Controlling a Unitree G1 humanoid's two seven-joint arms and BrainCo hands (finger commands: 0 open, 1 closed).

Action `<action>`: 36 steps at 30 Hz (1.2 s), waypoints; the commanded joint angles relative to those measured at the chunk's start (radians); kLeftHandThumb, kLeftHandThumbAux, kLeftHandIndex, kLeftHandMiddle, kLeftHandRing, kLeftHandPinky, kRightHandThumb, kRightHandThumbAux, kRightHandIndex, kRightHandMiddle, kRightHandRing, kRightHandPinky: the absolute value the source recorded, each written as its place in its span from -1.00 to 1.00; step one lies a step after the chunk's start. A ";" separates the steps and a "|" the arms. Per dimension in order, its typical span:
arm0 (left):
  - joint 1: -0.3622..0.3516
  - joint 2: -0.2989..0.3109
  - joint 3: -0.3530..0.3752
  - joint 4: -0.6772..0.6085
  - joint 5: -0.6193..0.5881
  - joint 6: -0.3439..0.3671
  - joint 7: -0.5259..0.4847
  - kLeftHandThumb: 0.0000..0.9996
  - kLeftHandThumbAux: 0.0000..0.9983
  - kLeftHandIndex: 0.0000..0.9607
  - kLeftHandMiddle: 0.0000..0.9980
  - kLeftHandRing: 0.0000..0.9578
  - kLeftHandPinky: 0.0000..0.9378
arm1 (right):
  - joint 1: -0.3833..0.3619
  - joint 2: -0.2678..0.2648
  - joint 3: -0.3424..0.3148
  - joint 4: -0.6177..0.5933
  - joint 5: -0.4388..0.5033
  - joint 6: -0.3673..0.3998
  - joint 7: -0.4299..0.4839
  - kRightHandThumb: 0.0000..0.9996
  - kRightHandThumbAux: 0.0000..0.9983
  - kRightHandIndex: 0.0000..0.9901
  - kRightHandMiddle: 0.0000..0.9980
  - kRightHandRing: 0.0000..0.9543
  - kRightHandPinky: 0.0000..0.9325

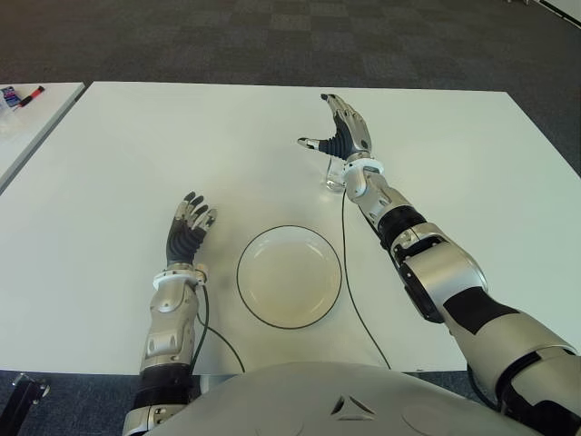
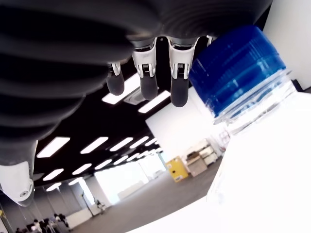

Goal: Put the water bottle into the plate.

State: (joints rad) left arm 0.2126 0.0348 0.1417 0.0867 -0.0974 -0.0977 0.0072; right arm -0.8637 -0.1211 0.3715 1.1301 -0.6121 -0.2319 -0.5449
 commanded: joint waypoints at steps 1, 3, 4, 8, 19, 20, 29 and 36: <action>-0.007 0.007 -0.002 0.023 0.012 -0.001 -0.005 -0.23 0.38 -0.81 -0.76 -0.72 -0.59 | 0.002 0.000 0.004 0.023 0.006 -0.011 -0.007 -0.51 0.05 -0.86 -0.81 -0.77 -0.64; -0.007 0.007 -0.003 0.023 0.015 -0.002 -0.003 -0.24 0.39 -0.80 -0.76 -0.72 -0.58 | 0.002 -0.001 0.004 0.024 0.006 -0.013 -0.009 -0.52 0.04 -0.87 -0.81 -0.77 -0.66; -0.007 0.007 -0.003 0.024 0.016 -0.002 -0.002 -0.24 0.39 -0.80 -0.75 -0.72 -0.58 | 0.002 -0.002 0.004 0.024 0.006 -0.014 -0.010 -0.53 0.04 -0.87 -0.81 -0.78 -0.66; -0.006 0.008 -0.006 0.022 0.015 -0.004 -0.007 -0.24 0.41 -0.80 -0.75 -0.71 -0.58 | 0.003 -0.006 0.004 0.020 0.006 -0.021 -0.016 -0.54 0.03 -0.87 -0.81 -0.78 -0.67; -0.010 -0.001 -0.004 0.031 -0.011 -0.031 -0.026 -0.18 0.39 -0.80 -0.75 -0.70 -0.57 | 0.009 -0.009 -0.008 0.013 0.015 -0.016 -0.036 -0.51 0.05 -0.88 -0.85 -0.83 -0.74; -0.011 -0.002 -0.003 0.032 -0.010 -0.031 -0.024 -0.17 0.39 -0.80 -0.75 -0.70 -0.56 | 0.010 -0.009 -0.011 0.012 0.018 -0.014 -0.037 -0.50 0.05 -0.88 -0.85 -0.83 -0.73; -0.014 0.000 -0.002 0.039 -0.004 -0.013 -0.012 -0.20 0.37 -0.81 -0.76 -0.72 -0.59 | 0.014 -0.007 -0.028 0.001 0.040 -0.002 -0.038 -0.45 0.06 -0.88 -0.86 -0.83 -0.72; -0.017 -0.002 -0.002 0.046 0.000 -0.023 -0.009 -0.22 0.37 -0.80 -0.76 -0.74 -0.62 | 0.018 -0.006 -0.039 -0.010 0.047 0.000 -0.031 -0.44 0.06 -0.89 -0.86 -0.83 -0.73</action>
State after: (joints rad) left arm 0.2064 0.0380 0.1401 0.1098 -0.1053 -0.1264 -0.0082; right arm -0.8621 -0.1290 0.3395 1.1265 -0.5802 -0.2435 -0.5801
